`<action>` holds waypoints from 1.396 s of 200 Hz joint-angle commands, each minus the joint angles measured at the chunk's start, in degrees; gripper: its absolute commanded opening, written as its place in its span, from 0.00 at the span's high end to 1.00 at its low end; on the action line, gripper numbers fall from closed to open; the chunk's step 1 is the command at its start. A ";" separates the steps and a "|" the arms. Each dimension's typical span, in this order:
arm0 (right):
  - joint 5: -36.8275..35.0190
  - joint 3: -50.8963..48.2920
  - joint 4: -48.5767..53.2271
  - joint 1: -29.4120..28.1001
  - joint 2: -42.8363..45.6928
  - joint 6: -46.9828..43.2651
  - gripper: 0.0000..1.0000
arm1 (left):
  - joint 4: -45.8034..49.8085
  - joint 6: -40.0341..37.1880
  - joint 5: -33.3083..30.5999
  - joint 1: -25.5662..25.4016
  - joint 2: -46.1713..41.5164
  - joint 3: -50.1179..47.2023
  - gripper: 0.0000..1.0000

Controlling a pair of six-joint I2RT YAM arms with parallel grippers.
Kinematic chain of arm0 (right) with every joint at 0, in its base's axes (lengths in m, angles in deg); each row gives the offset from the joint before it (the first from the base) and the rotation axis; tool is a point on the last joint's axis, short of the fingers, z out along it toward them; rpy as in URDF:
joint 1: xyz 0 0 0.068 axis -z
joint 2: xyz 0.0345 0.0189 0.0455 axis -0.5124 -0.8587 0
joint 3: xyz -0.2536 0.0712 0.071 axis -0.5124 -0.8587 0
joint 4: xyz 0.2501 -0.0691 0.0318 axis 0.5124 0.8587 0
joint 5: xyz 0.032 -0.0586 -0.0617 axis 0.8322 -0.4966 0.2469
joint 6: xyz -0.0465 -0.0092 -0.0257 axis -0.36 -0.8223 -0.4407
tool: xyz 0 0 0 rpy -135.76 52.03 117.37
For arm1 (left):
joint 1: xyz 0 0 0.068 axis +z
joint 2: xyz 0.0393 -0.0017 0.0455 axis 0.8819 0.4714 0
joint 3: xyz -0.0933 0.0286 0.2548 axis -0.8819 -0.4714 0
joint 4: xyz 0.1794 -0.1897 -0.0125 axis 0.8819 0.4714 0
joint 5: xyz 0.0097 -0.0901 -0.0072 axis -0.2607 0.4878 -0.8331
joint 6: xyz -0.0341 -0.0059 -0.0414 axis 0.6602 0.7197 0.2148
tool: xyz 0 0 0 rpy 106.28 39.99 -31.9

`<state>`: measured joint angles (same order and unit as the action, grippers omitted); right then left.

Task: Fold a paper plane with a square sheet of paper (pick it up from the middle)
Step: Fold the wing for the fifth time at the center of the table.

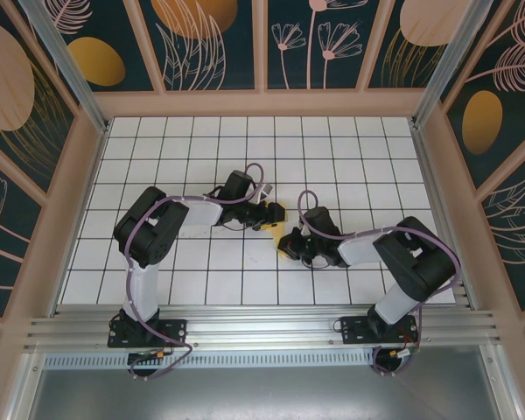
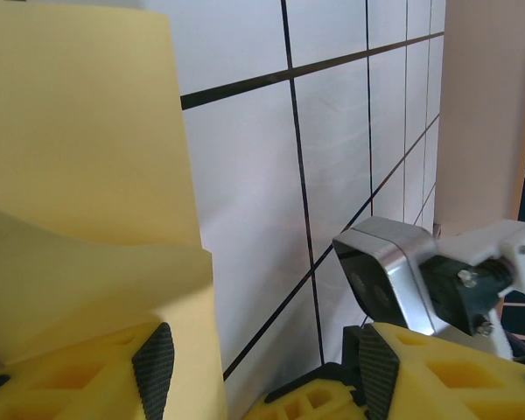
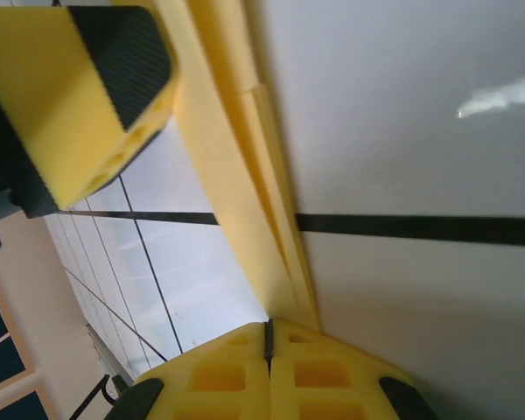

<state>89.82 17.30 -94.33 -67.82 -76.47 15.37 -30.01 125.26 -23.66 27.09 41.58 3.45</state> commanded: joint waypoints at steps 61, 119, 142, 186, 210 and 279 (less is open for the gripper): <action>3.49 -4.40 -0.50 -0.04 -0.62 1.64 0.94 | 3.02 -3.32 -6.63 -0.56 5.70 -0.74 0.39; 4.99 -5.32 1.92 -0.46 1.58 0.00 0.93 | 3.43 -3.31 -6.61 -0.56 6.05 -0.56 0.39; 4.62 -6.09 2.90 -0.54 1.41 0.25 0.92 | 3.37 -3.36 -6.57 -0.63 6.14 -0.65 0.39; 5.36 -5.13 4.43 -0.71 2.39 -0.78 0.92 | 3.72 -3.60 -6.39 -0.60 6.23 -0.61 0.39; 3.50 -1.81 7.55 -0.87 5.26 -2.73 0.92 | 3.82 -3.79 -6.00 -0.55 6.49 -0.65 0.39; -2.33 6.69 4.58 -0.54 1.25 -3.70 0.93 | 3.85 -4.01 -5.48 -0.76 6.66 -0.30 0.39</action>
<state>89.82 21.87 -87.90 -68.32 -71.25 11.87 -29.14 124.82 -22.75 27.31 42.06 4.11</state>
